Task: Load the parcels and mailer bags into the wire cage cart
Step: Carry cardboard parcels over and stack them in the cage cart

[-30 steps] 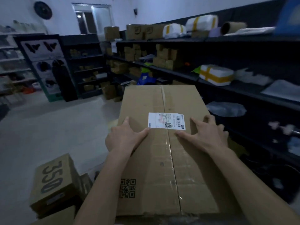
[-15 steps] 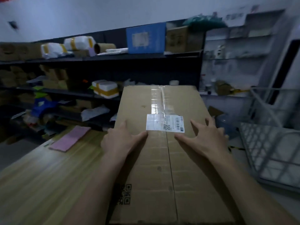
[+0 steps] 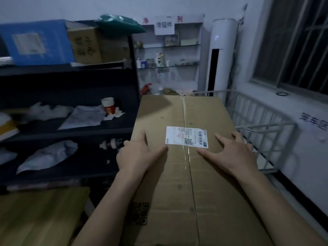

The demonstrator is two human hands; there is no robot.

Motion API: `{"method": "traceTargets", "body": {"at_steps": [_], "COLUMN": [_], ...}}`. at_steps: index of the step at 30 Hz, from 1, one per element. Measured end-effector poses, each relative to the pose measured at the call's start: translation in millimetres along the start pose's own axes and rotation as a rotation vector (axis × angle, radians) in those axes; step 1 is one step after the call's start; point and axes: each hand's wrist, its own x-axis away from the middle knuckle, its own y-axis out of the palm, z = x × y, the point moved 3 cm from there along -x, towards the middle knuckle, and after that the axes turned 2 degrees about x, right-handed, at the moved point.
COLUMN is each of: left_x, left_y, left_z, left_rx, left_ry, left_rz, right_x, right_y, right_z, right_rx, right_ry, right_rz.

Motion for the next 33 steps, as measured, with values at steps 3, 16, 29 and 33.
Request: {"method": "traceTargets", "body": {"at_steps": [3,16,29,33], "left_x": [-53,-241,-316,-327], "left_y": [31,143,323,361], "left_z": [10,130,372,457], "left_rx": [-0.012,0.038,0.028,0.038], "left_ry": [0.054,0.29,0.589,0.662], "left_rz": [-0.031,-0.192,-0.295,-0.361], "right_x": [-40,-191,-321,-354], "right_y": [17,31,25,8], "right_z": [2,60,268,332], "right_rx": [0.015,0.055,0.044,0.045], "right_ry": [0.053,0.338,0.652,0.743], "right_rz": [0.011,0.089,0.108,0.125]}}
